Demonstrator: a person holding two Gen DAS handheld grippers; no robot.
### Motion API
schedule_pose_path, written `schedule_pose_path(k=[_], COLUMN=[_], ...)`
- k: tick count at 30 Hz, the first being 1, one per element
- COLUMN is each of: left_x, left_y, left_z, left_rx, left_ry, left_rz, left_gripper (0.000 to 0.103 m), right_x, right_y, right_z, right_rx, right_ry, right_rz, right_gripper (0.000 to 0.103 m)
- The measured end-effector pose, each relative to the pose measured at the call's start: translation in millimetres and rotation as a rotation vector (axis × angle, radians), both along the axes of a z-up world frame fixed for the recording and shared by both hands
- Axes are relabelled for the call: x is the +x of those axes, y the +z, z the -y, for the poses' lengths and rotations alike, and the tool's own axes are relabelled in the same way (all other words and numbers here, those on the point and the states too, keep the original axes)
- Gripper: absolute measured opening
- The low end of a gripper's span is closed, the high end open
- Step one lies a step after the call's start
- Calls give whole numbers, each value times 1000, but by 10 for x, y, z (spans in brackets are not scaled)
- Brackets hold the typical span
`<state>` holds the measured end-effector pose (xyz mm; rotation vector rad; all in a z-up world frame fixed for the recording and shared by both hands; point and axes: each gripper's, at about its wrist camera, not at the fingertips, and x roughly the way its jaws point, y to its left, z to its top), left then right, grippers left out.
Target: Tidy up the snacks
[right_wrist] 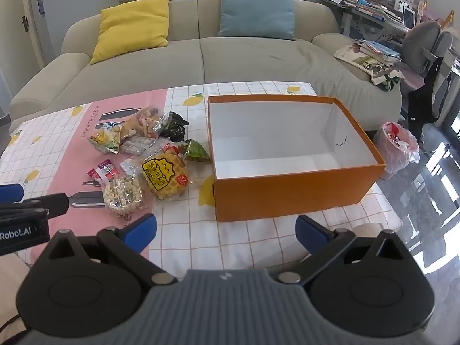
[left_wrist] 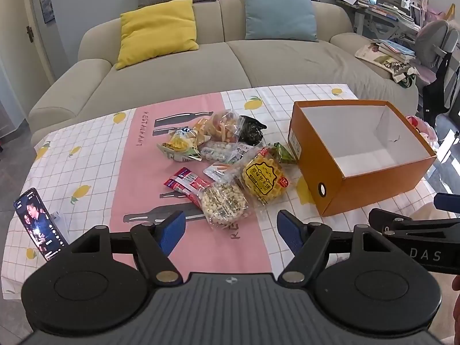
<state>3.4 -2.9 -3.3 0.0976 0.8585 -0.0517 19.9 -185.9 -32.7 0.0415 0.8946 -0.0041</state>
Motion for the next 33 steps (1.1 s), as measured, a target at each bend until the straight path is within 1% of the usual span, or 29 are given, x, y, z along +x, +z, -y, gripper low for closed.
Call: schedule_pose_path(k=[8, 14, 33], left_x=[-17, -15, -23], left_y=[-2, -11, -50], left_z=[10, 3, 36], left_rx=[-11, -10, -11], left_ry=[-1, 0, -4], left_rz=[4, -7, -13], left_gripper=[85, 85, 85], right_x=[-19, -10, -7], right_y=[43, 3, -34], right_z=[-9, -7, 12], right_rx=[-15, -1, 13], right_ry=[7, 10, 5], right_rz=[9, -15, -31], right_gripper=[100, 100, 100])
